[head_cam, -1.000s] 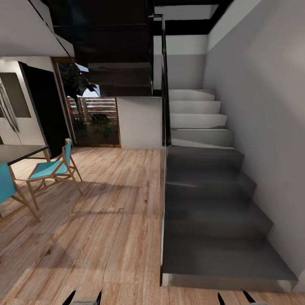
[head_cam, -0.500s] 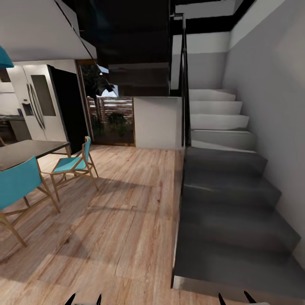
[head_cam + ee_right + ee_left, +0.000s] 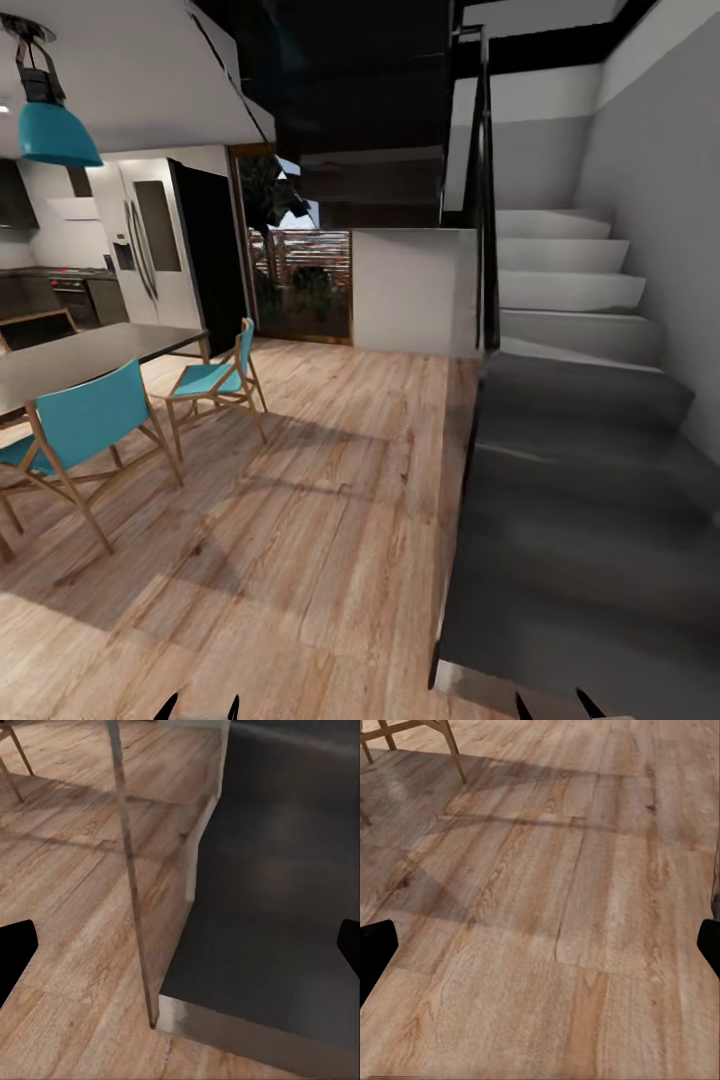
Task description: Put the three can of soda from the living room inside the tash can in the kitchen.
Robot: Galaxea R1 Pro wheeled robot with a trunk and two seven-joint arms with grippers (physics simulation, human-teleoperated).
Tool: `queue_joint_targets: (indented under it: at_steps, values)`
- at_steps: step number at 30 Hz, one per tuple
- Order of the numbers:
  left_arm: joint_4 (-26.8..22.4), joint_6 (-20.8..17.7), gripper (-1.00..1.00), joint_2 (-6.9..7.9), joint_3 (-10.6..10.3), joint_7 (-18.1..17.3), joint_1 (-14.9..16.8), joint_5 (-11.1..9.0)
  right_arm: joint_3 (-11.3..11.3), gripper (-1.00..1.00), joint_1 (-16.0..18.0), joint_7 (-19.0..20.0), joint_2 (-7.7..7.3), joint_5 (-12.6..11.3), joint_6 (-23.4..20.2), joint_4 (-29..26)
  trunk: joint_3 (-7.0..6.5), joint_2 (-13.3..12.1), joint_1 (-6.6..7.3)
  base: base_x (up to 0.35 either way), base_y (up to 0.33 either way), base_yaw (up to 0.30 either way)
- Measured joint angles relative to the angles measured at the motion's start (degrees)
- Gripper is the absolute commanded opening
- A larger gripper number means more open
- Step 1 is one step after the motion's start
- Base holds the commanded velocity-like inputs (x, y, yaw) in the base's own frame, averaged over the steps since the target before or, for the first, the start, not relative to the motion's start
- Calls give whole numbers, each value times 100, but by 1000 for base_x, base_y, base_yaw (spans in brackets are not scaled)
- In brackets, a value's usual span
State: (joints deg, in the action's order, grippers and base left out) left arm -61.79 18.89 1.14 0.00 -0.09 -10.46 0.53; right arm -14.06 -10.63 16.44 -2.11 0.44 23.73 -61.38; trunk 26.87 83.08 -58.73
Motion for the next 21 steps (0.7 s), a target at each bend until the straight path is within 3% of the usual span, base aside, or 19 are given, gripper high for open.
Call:
queue_joint_targets:
  at_steps: [16, 21]
  values:
    - [0, 1, 100, 0, -5, 0, -1, 0, 3, 100, 28, -14, 8, 0, 0, 3, 0, 0, 0, 0, 0, 30]
    - [0, 1, 100, 0, -5, 0, -2, 0, 7, 100, 47, -21, 9, 0, 0, 3, 0, 0, 0, 0, 0, 147]
